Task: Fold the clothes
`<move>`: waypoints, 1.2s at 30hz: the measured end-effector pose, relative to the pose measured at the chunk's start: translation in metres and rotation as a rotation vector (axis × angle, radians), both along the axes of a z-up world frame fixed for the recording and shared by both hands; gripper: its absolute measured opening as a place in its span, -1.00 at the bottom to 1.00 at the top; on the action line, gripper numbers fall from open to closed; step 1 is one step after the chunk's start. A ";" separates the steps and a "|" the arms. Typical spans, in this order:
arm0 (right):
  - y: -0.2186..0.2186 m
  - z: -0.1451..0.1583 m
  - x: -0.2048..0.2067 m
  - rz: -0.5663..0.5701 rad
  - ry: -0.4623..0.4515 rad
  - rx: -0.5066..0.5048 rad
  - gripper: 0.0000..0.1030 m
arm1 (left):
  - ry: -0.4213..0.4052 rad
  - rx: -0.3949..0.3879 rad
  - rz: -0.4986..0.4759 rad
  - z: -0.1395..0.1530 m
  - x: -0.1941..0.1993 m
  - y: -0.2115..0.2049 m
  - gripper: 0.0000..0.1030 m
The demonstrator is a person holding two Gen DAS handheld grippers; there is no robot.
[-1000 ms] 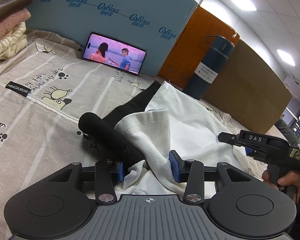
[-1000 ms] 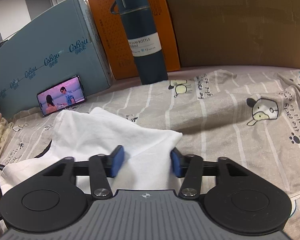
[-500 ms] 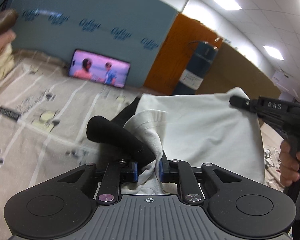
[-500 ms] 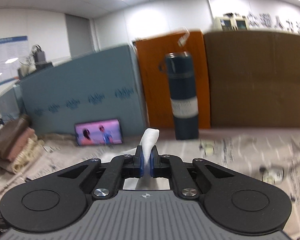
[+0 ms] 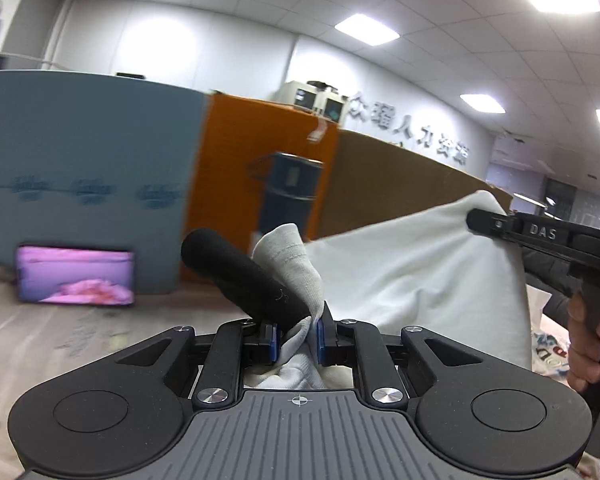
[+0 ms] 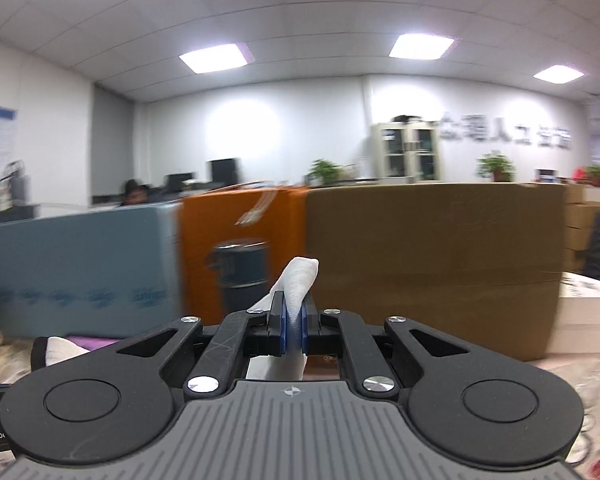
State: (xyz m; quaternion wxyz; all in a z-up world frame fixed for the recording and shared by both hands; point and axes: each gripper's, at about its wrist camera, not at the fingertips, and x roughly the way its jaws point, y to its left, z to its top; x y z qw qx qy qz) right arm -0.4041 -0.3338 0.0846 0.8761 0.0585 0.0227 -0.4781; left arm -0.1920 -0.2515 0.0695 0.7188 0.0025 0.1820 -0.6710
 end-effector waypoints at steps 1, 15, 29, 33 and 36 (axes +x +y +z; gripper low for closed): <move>-0.006 0.000 -0.009 -0.031 0.003 -0.009 -0.88 | 0.001 -0.002 -0.011 -0.001 -0.008 -0.012 -0.71; -0.086 -0.064 -0.141 -0.328 0.035 0.112 -0.88 | 0.079 0.125 -0.192 -0.057 -0.118 -0.108 -0.69; -0.093 -0.090 -0.182 -0.421 -0.008 0.330 -0.08 | 0.221 0.207 -0.144 -0.070 -0.088 -0.106 0.01; -0.034 -0.077 -0.189 -0.284 -0.071 0.342 0.28 | 0.304 0.227 -0.166 -0.076 -0.071 -0.115 0.03; 0.001 -0.089 -0.184 -0.216 -0.028 0.372 0.44 | 0.339 0.254 -0.173 -0.083 -0.065 -0.120 0.02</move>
